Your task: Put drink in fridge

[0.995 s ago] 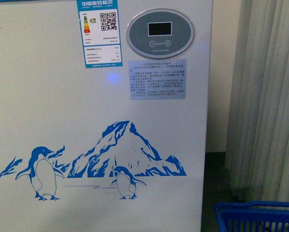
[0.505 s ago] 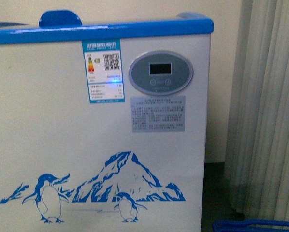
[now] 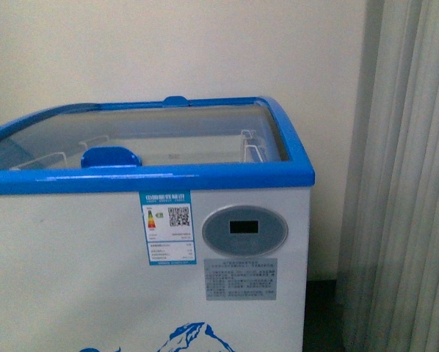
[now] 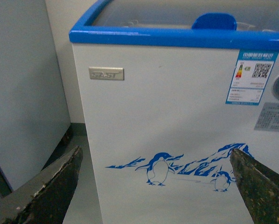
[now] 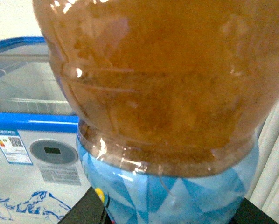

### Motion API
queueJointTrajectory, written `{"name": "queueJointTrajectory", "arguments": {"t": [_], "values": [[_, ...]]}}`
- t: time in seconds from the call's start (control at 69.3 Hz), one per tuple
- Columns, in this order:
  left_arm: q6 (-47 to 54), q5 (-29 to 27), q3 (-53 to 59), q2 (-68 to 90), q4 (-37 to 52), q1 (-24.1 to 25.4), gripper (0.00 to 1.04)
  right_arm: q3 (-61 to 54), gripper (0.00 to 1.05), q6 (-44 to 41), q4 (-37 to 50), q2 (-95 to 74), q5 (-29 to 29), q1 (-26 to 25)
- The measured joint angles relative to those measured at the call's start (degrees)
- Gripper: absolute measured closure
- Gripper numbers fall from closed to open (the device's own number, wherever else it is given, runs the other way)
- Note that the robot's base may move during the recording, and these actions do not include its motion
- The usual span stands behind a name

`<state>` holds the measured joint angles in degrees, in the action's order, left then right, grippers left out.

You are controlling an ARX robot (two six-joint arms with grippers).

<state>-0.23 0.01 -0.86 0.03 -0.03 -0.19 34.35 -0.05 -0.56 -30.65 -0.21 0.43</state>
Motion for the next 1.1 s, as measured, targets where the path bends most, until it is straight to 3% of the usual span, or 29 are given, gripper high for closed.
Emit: {"name": "queueJointTrajectory", "arguments": {"t": [0.375, 0.476, 0.534, 0.707, 0.793, 0.88, 0.981, 1.096], "values": [[0.0, -0.1, 0.0, 0.0, 0.0, 0.0, 0.08, 0.0, 0.71, 0.0, 0.0, 0.0, 0.0, 0.0], [-10.6, -10.7, -5.0, 9.1, -11.5, -3.1, 0.08, 0.0, 0.71, 0.0, 0.0, 0.0, 0.0, 0.0], [-15.9, -10.6, -5.5, 16.7, -9.1, -3.1, 0.08, 0.0, 0.71, 0.0, 0.0, 0.0, 0.0, 0.0], [-13.5, -1.8, -8.1, 38.2, 13.4, 1.2, 0.08, 0.0, 0.71, 0.0, 0.0, 0.0, 0.0, 0.0], [-5.7, 3.7, -15.3, 53.9, 29.4, 2.5, 0.08, 0.0, 0.71, 0.0, 0.0, 0.0, 0.0, 0.0], [2.2, 9.1, -23.1, 64.5, 37.1, 2.0, 0.08, 0.0, 0.71, 0.0, 0.0, 0.0, 0.0, 0.0], [12.5, 14.4, -32.8, 74.0, 37.2, 0.9, 0.08, 0.0, 0.71, 0.0, 0.0, 0.0, 0.0, 0.0], [31.4, 23.5, -47.3, 85.3, 29.4, -1.0, 0.08, 0.0, 0.71, 0.0, 0.0, 0.0, 0.0, 0.0]]}}
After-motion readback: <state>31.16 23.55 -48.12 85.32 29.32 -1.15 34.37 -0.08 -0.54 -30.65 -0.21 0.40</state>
